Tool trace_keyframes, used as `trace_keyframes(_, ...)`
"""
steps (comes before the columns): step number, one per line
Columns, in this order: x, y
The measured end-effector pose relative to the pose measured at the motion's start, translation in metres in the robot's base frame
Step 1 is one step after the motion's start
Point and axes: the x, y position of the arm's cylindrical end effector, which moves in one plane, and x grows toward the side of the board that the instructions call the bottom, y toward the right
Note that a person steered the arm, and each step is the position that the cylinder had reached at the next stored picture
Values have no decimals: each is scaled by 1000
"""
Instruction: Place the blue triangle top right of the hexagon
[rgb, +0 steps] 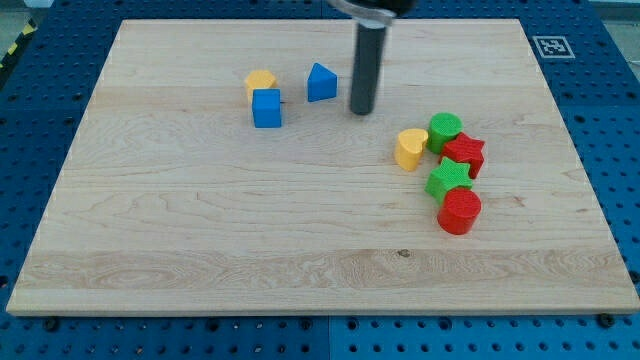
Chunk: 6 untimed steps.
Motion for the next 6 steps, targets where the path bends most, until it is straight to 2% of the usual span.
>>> trace_keyframes(1,-42,-40)
trace_keyframes(2,-55,-33)
trace_keyframes(3,-60,16)
trace_keyframes(4,-90,4)
trace_keyframes(5,-92,-43)
trace_keyframes(6,-72,-56)
